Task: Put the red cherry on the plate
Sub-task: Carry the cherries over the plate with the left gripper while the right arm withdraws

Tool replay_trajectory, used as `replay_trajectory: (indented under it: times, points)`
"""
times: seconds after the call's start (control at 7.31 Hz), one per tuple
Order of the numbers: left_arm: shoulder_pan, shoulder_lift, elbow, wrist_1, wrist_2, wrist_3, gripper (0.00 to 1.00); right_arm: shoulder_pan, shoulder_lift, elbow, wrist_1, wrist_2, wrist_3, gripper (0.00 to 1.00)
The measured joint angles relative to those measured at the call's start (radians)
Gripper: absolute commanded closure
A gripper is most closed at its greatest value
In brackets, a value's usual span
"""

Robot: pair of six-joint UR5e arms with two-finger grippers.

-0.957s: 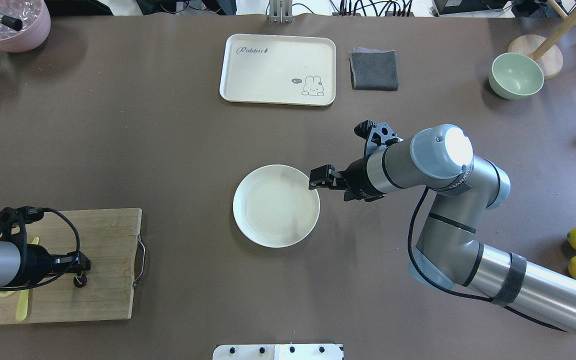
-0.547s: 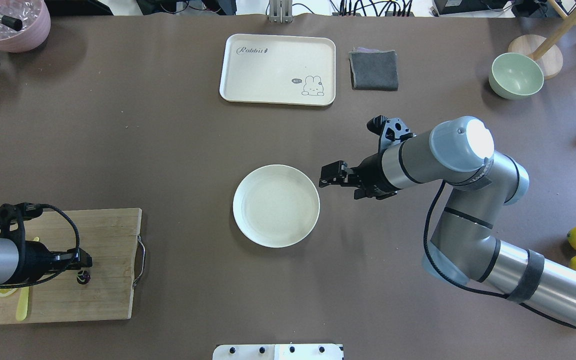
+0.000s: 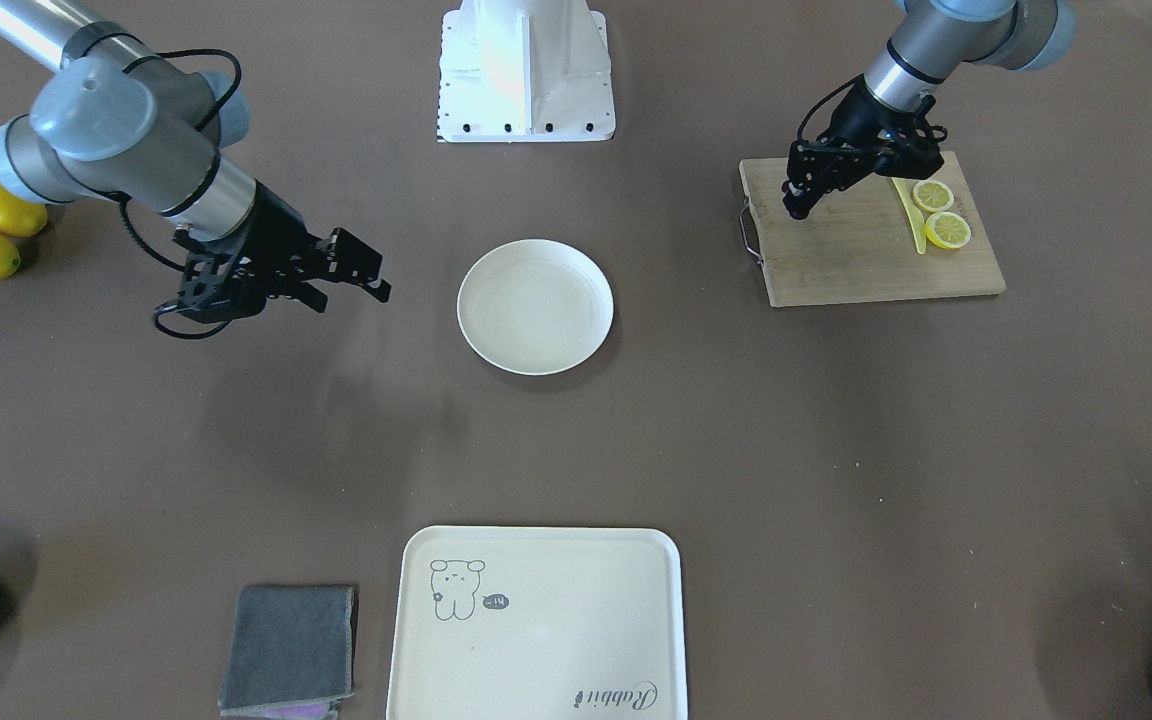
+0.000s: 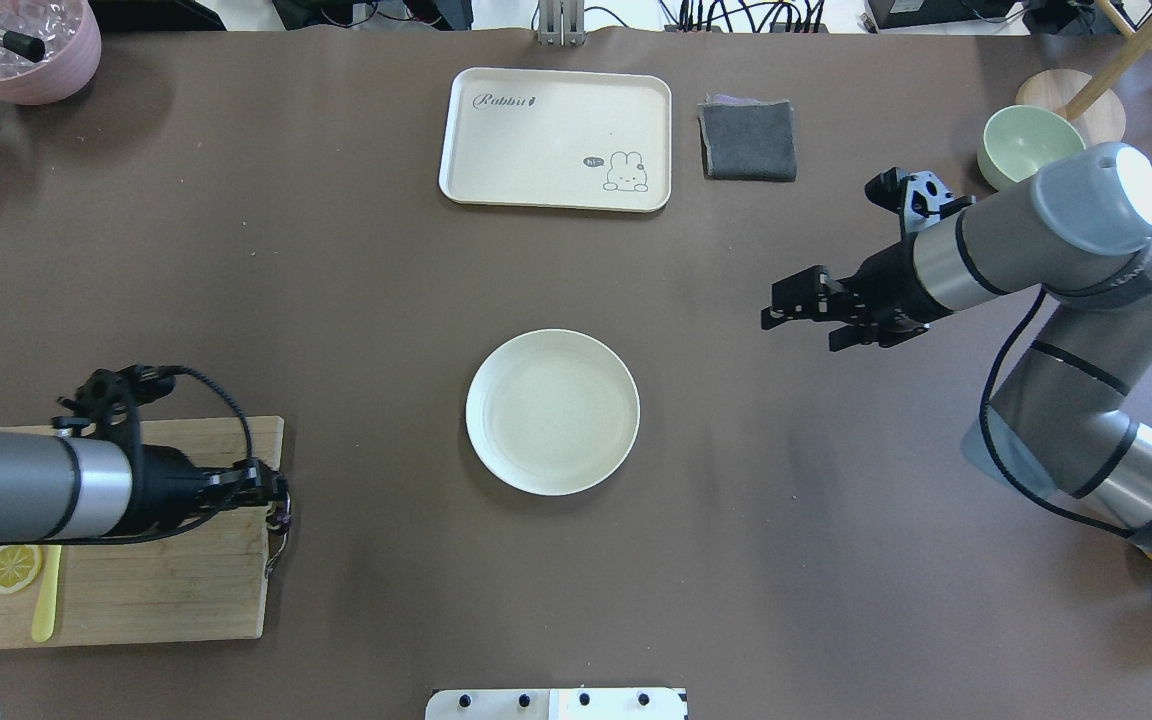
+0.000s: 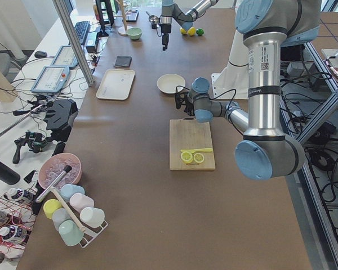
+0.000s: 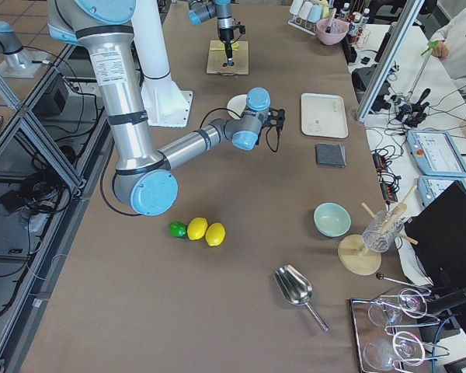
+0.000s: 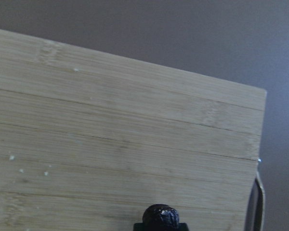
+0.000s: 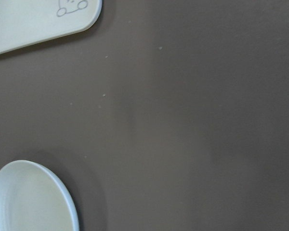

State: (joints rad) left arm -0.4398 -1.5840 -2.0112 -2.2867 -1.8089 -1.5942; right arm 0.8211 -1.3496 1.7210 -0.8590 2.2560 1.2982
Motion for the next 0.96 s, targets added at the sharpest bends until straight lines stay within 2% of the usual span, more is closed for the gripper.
replay_trajectory:
  times: [0.27, 0.41, 0.55, 0.68, 0.82, 0.96]
  points:
    - [0.003, -0.36, 0.085, 0.287, 0.022, -0.057, 1.0, 0.082, -0.101, 0.002, 0.004, 0.037, -0.133, 0.0]
    - [0.006, -0.493, 0.163, 0.364, 0.048, -0.073, 1.0, 0.123, -0.149, 0.003, 0.005, 0.043, -0.196, 0.0]
    - [0.009, -0.563, 0.228, 0.387, 0.063, -0.078, 1.0, 0.16, -0.194, 0.003, 0.006, 0.047, -0.267, 0.0]
    - [0.009, -0.594, 0.281, 0.374, 0.069, -0.078, 0.91, 0.195, -0.236, 0.003, 0.006, 0.054, -0.331, 0.0]
    - [0.01, -0.618, 0.337, 0.341, 0.072, -0.078, 0.02, 0.23, -0.276, 0.002, 0.006, 0.067, -0.393, 0.0]
    - [0.01, -0.634, 0.375, 0.315, 0.073, -0.079, 0.02, 0.265, -0.312, 0.002, 0.006, 0.083, -0.449, 0.0]
